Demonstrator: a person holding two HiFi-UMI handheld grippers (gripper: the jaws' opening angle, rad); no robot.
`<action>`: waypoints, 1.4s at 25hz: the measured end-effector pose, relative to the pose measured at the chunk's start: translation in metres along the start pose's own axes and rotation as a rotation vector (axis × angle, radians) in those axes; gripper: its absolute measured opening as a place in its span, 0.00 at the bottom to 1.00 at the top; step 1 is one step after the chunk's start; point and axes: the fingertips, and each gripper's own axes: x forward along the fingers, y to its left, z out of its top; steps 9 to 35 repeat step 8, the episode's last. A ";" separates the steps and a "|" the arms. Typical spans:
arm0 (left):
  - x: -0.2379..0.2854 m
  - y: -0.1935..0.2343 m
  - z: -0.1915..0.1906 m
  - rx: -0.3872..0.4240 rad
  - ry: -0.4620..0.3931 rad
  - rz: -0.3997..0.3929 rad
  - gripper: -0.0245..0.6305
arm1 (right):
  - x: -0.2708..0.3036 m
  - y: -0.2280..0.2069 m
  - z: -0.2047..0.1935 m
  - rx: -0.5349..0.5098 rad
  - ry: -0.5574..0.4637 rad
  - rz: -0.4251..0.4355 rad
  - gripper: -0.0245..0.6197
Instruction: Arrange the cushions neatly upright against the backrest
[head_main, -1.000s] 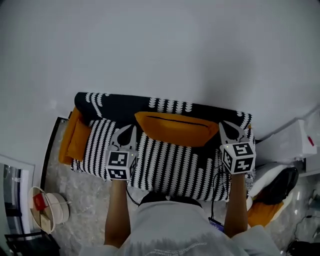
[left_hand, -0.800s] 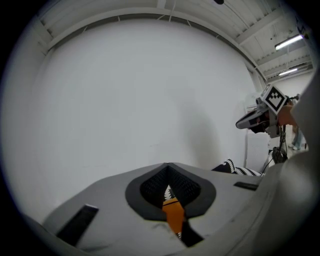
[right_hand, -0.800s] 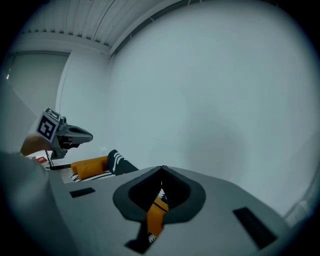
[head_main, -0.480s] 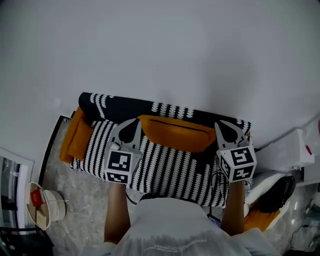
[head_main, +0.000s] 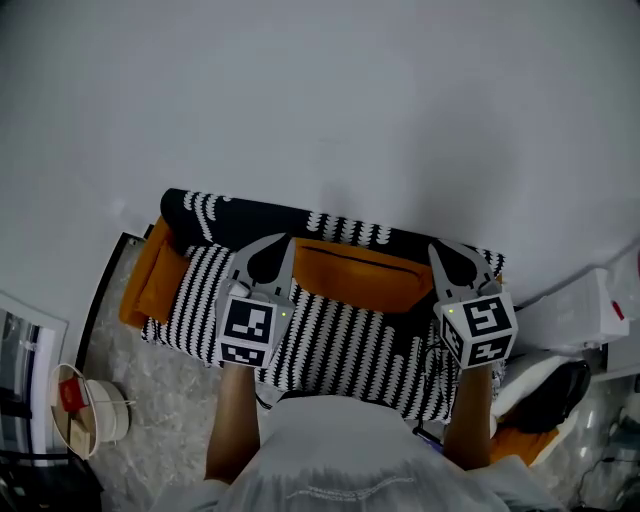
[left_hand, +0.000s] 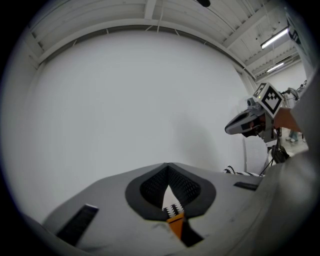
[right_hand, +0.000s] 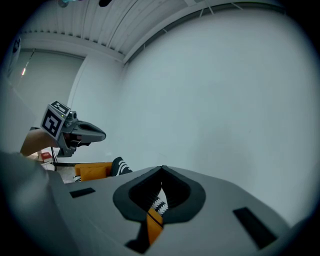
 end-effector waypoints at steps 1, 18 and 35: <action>0.000 0.001 -0.001 -0.002 0.003 0.001 0.03 | 0.002 0.001 0.000 -0.002 0.003 0.004 0.04; 0.005 0.009 -0.006 -0.006 0.016 0.012 0.03 | 0.018 0.007 -0.001 0.000 0.015 0.032 0.04; 0.005 0.009 -0.006 -0.006 0.016 0.012 0.03 | 0.018 0.007 -0.001 0.000 0.015 0.032 0.04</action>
